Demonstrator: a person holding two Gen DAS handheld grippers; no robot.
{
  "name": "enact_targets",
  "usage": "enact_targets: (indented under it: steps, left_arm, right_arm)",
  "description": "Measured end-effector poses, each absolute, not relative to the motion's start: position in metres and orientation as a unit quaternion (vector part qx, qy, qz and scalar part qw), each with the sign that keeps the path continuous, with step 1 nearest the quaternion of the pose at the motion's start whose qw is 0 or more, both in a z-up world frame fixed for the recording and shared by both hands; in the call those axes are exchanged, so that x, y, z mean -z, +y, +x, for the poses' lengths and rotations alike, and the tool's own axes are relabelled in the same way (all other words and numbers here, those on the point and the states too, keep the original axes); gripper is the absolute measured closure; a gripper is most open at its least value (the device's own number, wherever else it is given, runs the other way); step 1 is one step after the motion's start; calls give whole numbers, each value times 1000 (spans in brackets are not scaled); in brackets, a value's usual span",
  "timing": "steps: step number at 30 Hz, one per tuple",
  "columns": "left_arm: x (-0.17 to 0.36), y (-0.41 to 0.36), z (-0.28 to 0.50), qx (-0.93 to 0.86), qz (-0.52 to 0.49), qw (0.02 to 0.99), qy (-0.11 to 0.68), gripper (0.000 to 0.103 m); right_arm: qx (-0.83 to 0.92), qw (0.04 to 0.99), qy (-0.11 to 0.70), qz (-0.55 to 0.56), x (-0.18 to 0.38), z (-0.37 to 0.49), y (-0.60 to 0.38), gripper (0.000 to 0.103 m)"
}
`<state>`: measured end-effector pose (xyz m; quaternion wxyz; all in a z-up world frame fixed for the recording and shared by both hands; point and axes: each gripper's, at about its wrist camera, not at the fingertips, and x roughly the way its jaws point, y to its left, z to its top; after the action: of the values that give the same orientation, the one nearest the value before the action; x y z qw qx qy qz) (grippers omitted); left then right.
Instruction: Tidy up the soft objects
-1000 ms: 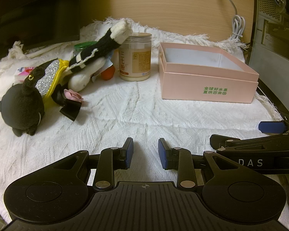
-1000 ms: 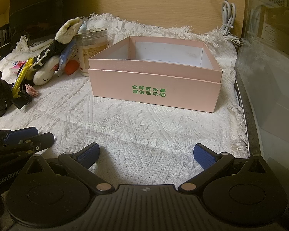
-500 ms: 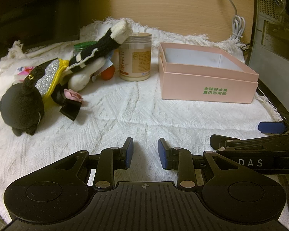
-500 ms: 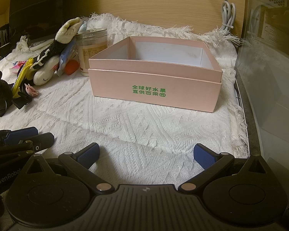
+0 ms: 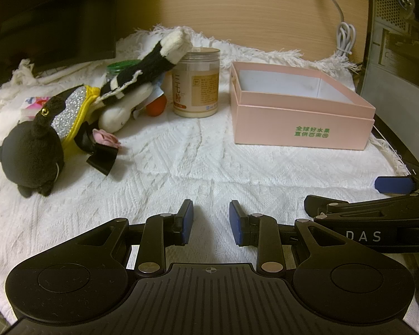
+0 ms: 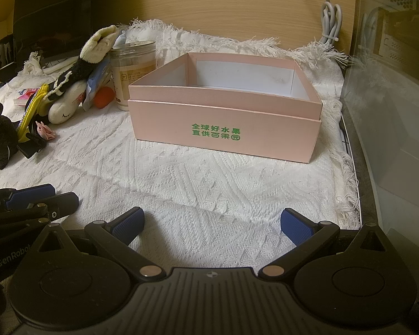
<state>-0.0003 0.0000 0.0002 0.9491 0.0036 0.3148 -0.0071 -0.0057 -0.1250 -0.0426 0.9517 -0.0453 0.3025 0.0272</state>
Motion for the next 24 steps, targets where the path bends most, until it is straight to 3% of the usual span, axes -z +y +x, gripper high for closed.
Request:
enact_targets:
  steps: [5,13,20,21,24]
  left_arm:
    - [-2,2,-2,9,5,948,317,75]
    - [-33,46,9,150,-86,905,388,76]
    - [-93,174,37,142,-139,919,341,75]
    - [-100,196,44,125,-140,924,334,76]
    - [-109,257,70,58,-137,929,338,76]
  right_arm:
    - [-28,951,304,-42,42,-5,-125,0]
    - [-18,910,413,-45,24,15,-121,0]
    - [6,883,468,-38,14,34,-112,3]
    - [17,886,461,-34,10,35,-109,11]
    - [49,909,411,-37,-13,38,-82,13]
